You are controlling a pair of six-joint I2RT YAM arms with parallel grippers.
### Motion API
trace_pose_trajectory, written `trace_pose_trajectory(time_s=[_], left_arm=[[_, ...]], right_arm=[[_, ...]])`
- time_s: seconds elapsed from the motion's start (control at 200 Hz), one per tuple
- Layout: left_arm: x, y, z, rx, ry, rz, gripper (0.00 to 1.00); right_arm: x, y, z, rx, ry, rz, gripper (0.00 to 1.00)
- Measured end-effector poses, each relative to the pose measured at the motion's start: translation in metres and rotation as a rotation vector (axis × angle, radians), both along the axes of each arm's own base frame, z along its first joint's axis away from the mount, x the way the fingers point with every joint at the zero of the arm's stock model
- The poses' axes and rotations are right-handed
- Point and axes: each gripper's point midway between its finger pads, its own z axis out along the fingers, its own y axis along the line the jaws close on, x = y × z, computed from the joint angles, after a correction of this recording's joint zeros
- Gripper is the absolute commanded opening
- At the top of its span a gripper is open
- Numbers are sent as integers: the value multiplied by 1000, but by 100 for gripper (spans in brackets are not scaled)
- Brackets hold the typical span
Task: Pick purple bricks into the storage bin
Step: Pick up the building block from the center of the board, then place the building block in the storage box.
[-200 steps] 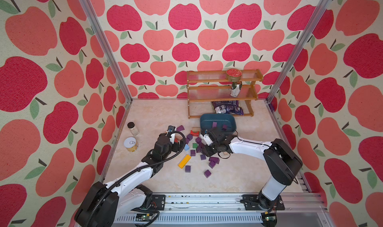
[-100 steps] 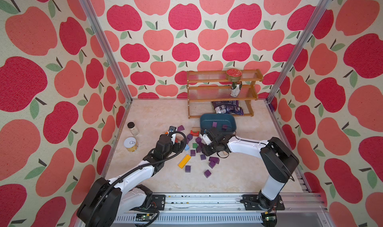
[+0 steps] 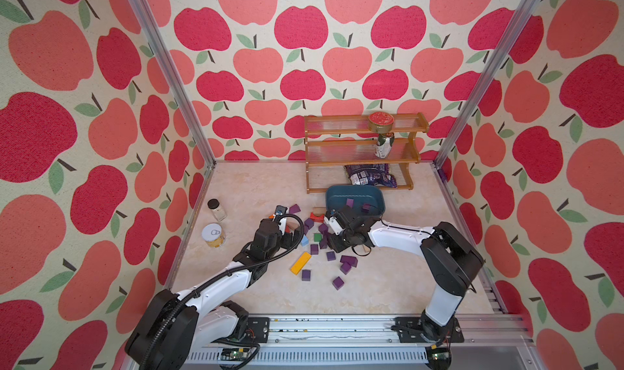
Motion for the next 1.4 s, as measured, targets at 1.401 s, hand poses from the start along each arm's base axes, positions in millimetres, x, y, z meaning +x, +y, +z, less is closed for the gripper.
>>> trace_pose_trajectory(time_s=[1.401], left_arm=[[2, -1, 4, -3, -6, 1, 99]], right_arm=[[130, -27, 120, 145, -273, -197, 27]])
